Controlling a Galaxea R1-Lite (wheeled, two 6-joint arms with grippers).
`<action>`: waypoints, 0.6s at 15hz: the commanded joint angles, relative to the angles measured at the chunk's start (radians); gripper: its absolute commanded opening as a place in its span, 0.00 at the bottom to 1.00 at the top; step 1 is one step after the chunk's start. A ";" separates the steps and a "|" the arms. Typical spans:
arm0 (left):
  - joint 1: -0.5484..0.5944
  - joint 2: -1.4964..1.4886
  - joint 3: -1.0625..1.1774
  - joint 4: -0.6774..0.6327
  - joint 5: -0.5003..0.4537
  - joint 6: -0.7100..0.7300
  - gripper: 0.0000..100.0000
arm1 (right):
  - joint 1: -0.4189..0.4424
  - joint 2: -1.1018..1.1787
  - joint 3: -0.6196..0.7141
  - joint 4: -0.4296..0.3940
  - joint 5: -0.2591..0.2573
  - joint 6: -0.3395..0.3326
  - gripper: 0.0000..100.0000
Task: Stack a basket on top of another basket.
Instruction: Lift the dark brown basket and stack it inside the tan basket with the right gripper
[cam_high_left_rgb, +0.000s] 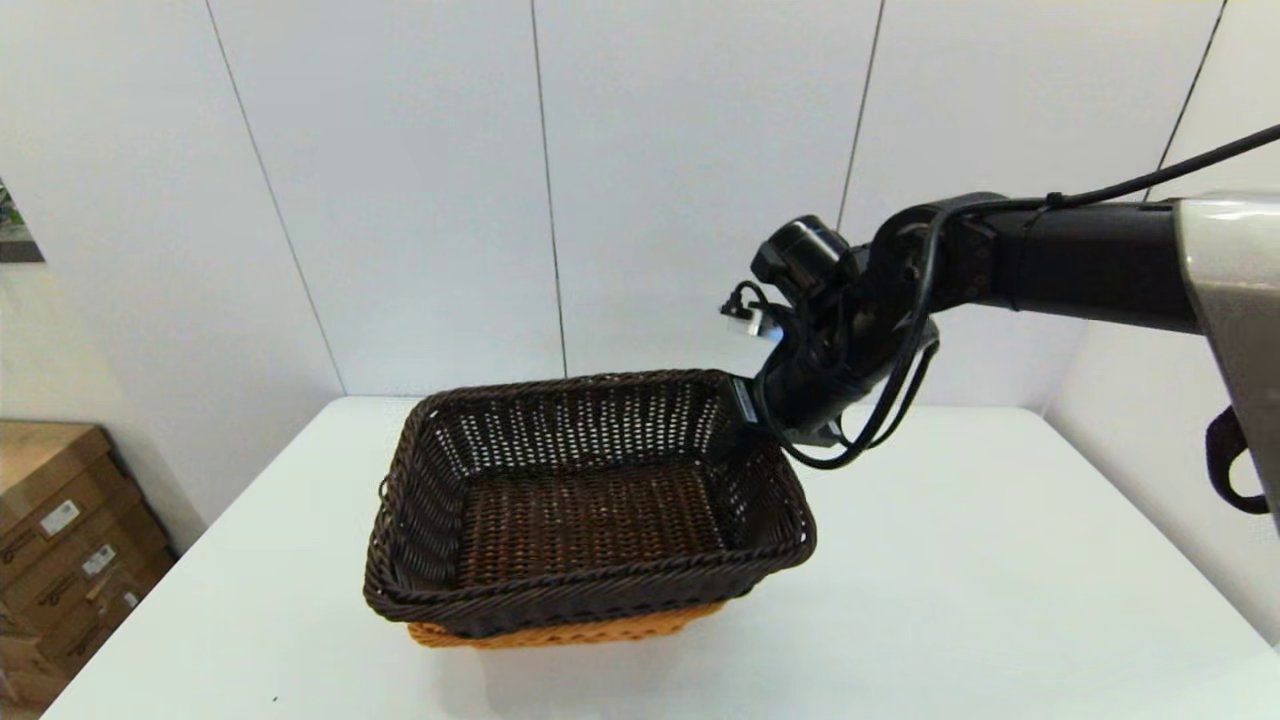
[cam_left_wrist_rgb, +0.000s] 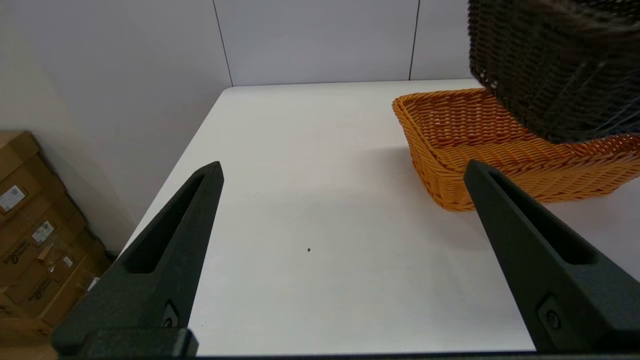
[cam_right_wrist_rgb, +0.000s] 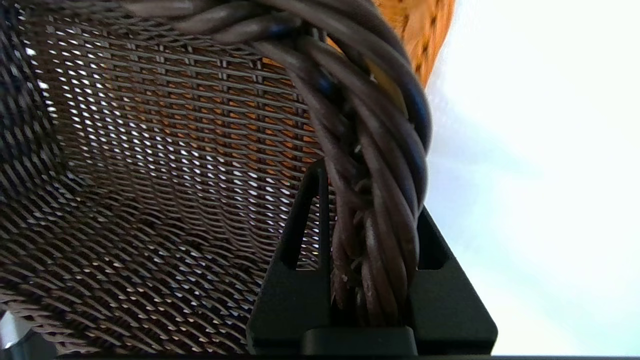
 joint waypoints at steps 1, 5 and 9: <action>0.000 -0.001 0.002 0.001 0.000 0.000 1.00 | 0.023 0.046 -0.001 -0.035 0.004 0.006 0.00; 0.000 -0.001 0.002 0.001 0.000 0.000 1.00 | 0.028 0.069 -0.001 -0.075 0.004 0.018 0.00; 0.000 -0.001 0.002 0.001 0.000 0.000 1.00 | 0.028 0.074 -0.001 -0.104 0.004 0.035 0.00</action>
